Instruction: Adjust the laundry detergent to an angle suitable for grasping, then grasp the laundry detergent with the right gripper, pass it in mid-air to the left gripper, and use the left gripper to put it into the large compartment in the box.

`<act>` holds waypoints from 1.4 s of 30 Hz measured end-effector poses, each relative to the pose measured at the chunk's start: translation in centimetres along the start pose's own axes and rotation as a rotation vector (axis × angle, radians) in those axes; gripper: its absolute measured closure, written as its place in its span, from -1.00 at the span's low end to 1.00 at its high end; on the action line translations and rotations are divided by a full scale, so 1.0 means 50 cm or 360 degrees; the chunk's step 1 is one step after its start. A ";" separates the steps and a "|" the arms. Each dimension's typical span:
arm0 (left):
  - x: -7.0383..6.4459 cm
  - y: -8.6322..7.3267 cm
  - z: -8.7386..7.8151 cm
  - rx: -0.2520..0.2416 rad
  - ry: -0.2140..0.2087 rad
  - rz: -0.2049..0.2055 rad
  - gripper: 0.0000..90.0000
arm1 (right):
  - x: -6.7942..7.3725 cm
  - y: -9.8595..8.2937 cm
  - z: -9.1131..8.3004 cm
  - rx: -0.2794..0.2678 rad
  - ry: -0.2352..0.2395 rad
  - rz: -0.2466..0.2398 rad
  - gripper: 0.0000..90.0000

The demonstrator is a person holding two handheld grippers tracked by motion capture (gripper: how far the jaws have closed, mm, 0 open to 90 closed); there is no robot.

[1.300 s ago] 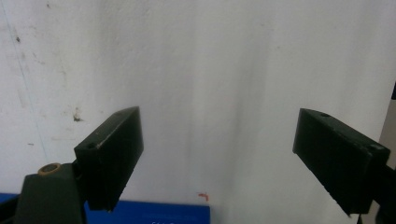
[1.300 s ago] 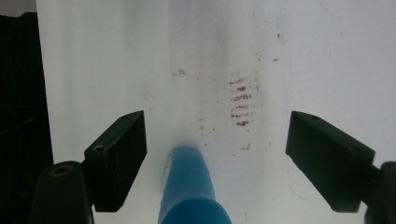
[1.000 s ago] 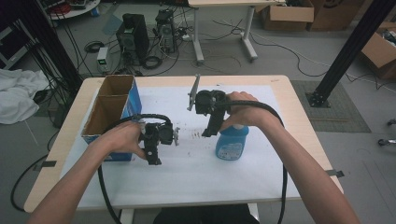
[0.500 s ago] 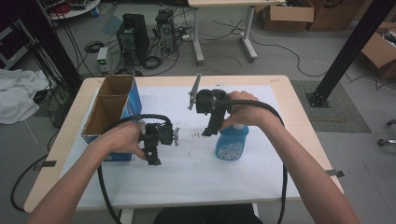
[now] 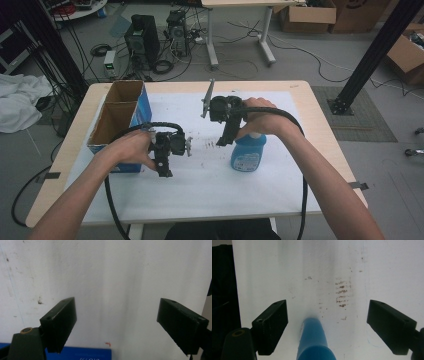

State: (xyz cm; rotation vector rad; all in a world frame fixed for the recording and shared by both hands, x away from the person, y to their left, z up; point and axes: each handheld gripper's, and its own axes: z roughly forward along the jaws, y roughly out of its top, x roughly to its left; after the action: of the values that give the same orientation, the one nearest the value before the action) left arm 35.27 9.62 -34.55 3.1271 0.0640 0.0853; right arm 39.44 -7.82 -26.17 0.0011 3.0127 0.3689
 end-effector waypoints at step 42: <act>0.007 0.001 -0.006 -0.0040 -0.0013 0.0010 -0.64 | 0.016 -0.155 -0.058 -0.0281 0.0050 0.0221 -0.60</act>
State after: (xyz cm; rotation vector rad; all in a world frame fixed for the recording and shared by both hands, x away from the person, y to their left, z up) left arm 35.62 9.57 -34.21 3.1023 0.0528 0.0724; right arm 38.46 -16.03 -25.34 0.1922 3.0079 0.6533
